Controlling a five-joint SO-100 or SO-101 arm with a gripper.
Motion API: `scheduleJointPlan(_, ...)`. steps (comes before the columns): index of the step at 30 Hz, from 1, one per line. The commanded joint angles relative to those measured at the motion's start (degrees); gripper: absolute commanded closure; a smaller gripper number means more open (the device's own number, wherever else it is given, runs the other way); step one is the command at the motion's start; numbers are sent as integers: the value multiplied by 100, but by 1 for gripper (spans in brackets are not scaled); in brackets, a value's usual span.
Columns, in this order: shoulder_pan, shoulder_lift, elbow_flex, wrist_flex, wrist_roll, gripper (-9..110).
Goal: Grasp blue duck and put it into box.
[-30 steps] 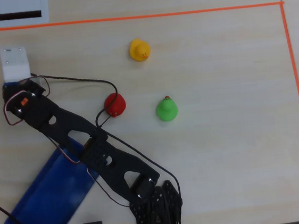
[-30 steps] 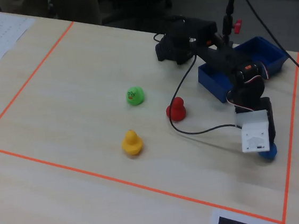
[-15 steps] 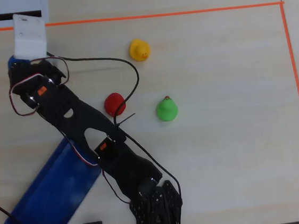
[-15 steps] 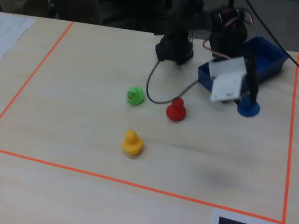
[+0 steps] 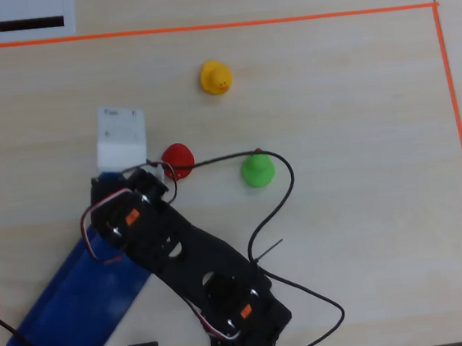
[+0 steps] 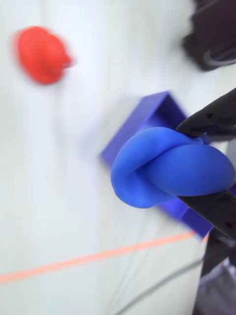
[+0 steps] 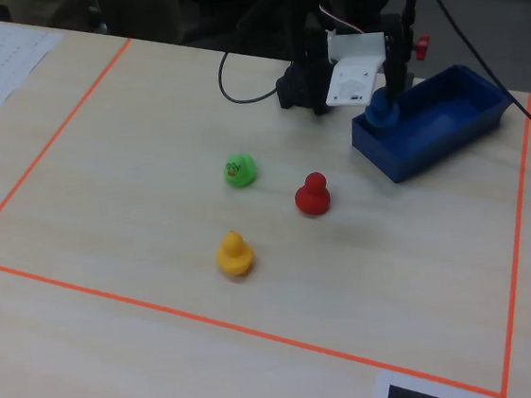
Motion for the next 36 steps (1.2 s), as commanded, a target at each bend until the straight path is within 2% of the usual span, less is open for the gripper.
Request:
scheduleJointPlan(1, -369, 756, 1468, -193, 439, 101)
scheduleJointPlan(7, -1283, 571, 1916, -431, 870, 101)
scheduleJointPlan(20, -2145, -1204, 316, 378, 729, 101)
scheduleJointPlan(31, -2856, -2364, -563, 483, 782, 100)
scheduleJointPlan(33, -2962, -2338, -554, 545, 650, 78)
scheduleJointPlan(36, -3023, -2320, -510, 562, 492, 66)
